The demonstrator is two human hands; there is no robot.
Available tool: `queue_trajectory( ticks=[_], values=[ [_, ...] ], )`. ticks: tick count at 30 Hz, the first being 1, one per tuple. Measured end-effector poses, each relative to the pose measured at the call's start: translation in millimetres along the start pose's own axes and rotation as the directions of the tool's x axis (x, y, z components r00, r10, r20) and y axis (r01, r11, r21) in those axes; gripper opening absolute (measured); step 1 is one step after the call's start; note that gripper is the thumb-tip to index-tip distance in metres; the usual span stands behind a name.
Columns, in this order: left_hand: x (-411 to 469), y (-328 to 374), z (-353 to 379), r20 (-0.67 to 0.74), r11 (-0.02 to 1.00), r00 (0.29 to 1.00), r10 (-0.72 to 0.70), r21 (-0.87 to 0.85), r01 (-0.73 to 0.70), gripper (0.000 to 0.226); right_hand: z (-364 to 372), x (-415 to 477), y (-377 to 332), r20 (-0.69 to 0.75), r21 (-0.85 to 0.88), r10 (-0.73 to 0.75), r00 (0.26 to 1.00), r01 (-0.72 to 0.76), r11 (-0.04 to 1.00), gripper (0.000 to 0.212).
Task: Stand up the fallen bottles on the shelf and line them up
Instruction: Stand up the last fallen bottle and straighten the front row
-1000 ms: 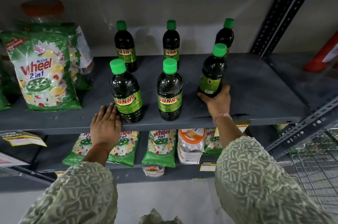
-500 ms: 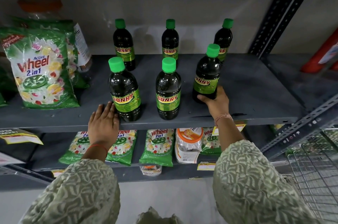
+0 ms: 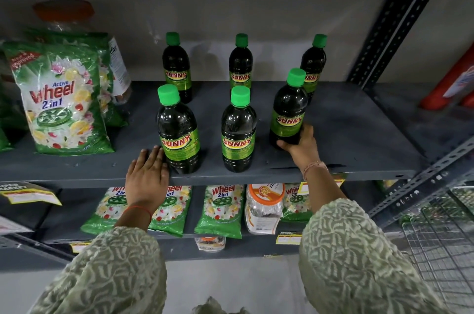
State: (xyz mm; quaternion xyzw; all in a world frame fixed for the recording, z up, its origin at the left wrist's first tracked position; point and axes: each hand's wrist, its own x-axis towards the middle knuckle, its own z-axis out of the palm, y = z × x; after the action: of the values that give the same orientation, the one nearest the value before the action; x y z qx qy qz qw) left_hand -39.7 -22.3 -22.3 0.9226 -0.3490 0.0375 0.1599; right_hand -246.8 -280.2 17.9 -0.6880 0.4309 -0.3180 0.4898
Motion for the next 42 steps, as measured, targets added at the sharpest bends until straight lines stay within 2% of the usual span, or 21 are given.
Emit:
queue_trajectory(
  ticks=[3,6,11,17,33,36,38,40,41,42],
  values=[
    [0,0,-1,0.014,1.0,1.0,0.0,0.005,0.0,0.062,1,1,2,0.022,0.02,-0.021,1.0,0.02,1.0,0.074],
    [-1,1,-2,0.023,1.0,1.0,0.002,0.0,-0.002,0.063,2,-1,0,-0.018,0.036,-0.024,1.0,0.025,0.999,0.075],
    [-2,0,-3,0.044,1.0,0.999,0.011,0.004,-0.011,0.064,8,-18,-4,-0.096,-0.068,-0.004,0.995,-0.003,0.998,0.061],
    [-2,0,-3,0.057,1.0,0.998,0.01,-0.011,-0.01,0.065,-2,-49,9,-0.04,-0.168,-0.071,0.997,0.063,0.984,0.056],
    [0,-3,-1,0.03,0.998,0.999,0.045,-0.052,-0.043,0.064,-10,-67,12,-0.022,-0.181,-0.094,0.995,0.089,0.979,0.061],
    [-1,-1,0,-0.019,0.981,1.0,-0.013,-0.193,0.009,0.055,-9,-67,14,-0.022,-0.131,-0.097,0.995,0.094,0.987,0.082],
    [-14,6,-5,-0.136,0.906,0.977,-0.162,-0.413,0.093,0.054,-7,-67,15,-0.014,-0.044,-0.065,0.998,0.064,0.997,0.106],
    [-41,21,-7,-0.305,0.845,0.911,-0.276,-0.528,0.079,0.05,-4,-66,15,0.004,0.009,-0.049,0.999,0.048,0.999,0.12],
    [-56,32,-7,-0.348,0.846,0.903,-0.25,-0.533,0.029,0.053,-4,-66,15,0.016,0.02,-0.051,0.999,0.051,0.999,0.122],
    [-69,45,-6,-0.339,0.851,0.926,-0.167,-0.524,-0.039,0.06,-5,-65,14,0.028,0.026,-0.059,0.998,0.059,0.998,0.121]
  ],
)
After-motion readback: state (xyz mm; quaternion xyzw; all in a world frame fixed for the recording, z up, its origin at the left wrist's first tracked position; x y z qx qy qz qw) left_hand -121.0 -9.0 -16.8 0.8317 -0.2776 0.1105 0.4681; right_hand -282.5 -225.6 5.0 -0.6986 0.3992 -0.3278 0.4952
